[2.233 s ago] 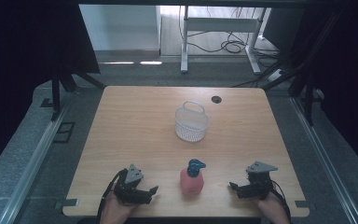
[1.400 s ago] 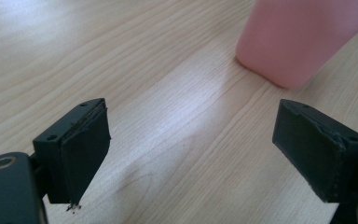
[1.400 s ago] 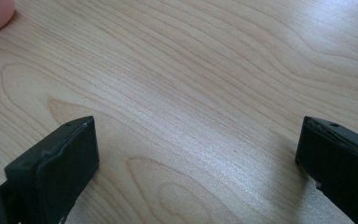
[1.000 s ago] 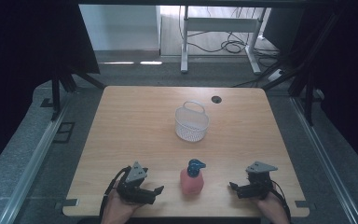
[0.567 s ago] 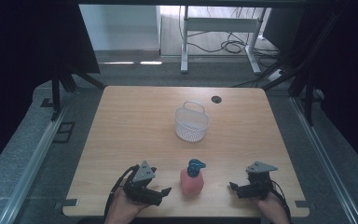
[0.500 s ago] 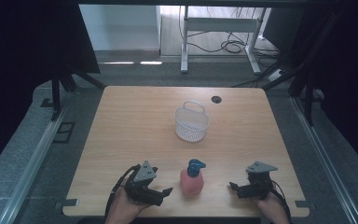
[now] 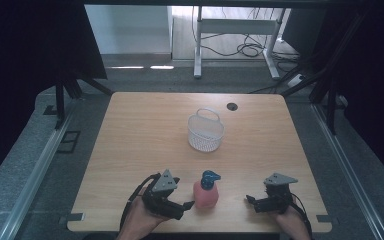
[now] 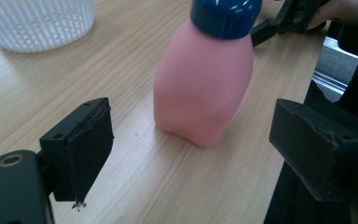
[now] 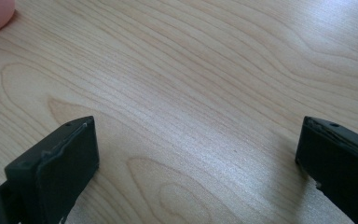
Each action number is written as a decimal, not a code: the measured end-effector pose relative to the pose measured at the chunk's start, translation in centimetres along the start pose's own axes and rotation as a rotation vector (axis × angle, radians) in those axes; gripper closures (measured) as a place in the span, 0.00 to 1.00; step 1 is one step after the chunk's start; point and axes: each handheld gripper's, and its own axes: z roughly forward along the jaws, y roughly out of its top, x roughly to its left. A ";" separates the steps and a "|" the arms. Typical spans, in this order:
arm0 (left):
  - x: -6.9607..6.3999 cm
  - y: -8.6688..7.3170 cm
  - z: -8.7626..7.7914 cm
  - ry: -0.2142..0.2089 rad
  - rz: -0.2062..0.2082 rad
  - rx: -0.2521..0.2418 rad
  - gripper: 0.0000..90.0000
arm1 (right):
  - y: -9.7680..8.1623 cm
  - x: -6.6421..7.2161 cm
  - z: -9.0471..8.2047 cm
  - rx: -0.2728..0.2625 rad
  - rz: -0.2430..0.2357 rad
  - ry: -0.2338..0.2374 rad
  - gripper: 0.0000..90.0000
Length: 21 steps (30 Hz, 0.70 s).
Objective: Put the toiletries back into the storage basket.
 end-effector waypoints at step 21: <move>-0.4 3.2 2.1 -0.036 0.043 -0.021 0.24 | 0.0 0.0 0.0 0.000 0.000 0.000 0.00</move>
